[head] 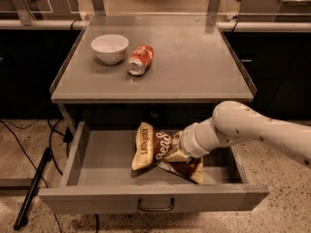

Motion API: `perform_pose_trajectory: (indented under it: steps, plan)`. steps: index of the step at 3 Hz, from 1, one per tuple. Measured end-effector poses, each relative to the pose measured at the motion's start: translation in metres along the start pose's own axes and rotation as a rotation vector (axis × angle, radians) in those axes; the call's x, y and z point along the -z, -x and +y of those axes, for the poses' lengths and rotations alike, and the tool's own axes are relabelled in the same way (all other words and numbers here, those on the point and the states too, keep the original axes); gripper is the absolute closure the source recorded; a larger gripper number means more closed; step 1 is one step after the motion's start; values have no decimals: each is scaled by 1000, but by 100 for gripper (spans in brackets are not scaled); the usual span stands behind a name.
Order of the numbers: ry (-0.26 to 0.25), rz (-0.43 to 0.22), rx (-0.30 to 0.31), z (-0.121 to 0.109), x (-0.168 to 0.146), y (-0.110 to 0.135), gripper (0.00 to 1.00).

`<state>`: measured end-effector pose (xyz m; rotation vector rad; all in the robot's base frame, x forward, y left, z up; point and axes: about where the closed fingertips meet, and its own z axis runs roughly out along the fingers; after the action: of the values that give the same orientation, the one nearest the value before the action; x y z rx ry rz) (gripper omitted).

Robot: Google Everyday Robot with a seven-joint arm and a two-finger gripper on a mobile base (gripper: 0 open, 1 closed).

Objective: Pick brown chip bag from top drawer and place on counter

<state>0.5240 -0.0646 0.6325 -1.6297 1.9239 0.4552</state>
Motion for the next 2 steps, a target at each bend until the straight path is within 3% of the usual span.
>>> perform_pose_trajectory:
  steps: [1, 2]
  plan:
    - [-2, 4, 3, 0, 7, 1, 100]
    - [-23, 40, 32, 1, 51, 1, 100]
